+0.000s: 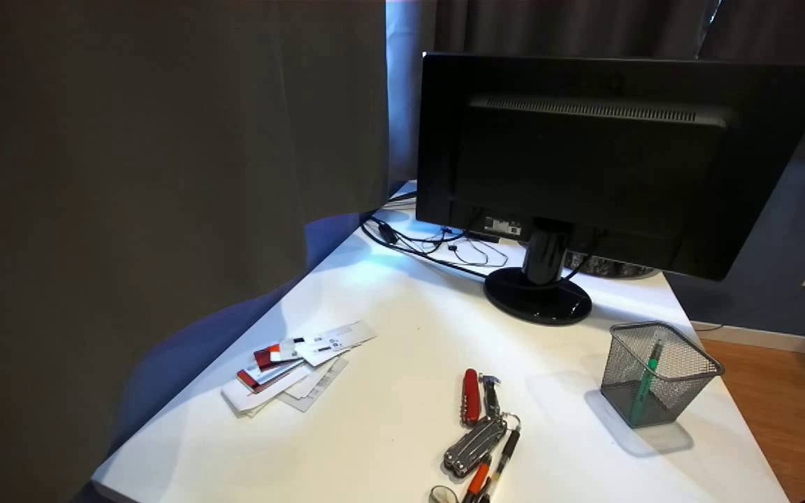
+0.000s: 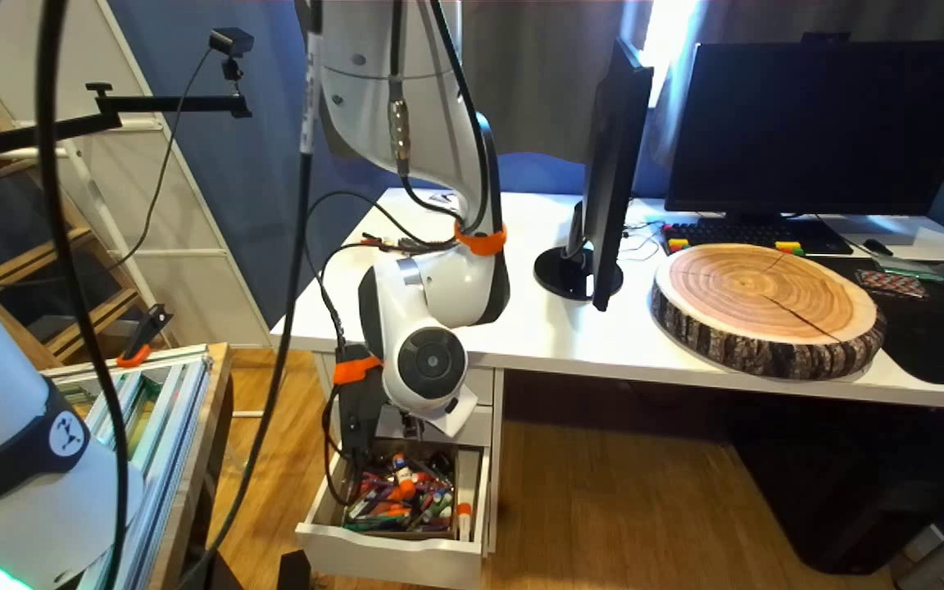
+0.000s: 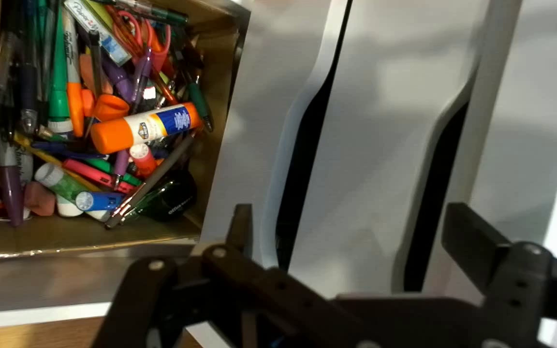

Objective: Open the second white drawer from the top

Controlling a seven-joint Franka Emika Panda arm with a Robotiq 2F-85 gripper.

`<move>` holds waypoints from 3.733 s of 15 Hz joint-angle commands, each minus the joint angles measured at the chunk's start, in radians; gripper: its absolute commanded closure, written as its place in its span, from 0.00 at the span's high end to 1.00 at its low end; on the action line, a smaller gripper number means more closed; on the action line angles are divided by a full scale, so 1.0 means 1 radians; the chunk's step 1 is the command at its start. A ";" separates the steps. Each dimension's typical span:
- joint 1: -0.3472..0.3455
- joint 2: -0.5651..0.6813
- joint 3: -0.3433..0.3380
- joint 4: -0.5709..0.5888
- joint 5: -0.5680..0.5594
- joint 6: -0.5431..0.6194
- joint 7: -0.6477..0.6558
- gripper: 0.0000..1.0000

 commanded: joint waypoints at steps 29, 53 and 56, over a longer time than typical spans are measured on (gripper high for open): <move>0.016 0.381 -0.001 0.319 0.089 -0.004 -0.084 1.00; 0.175 0.475 -0.145 0.434 0.294 -0.179 -0.046 1.00; 0.200 0.460 -0.164 0.416 0.332 -0.172 -0.032 1.00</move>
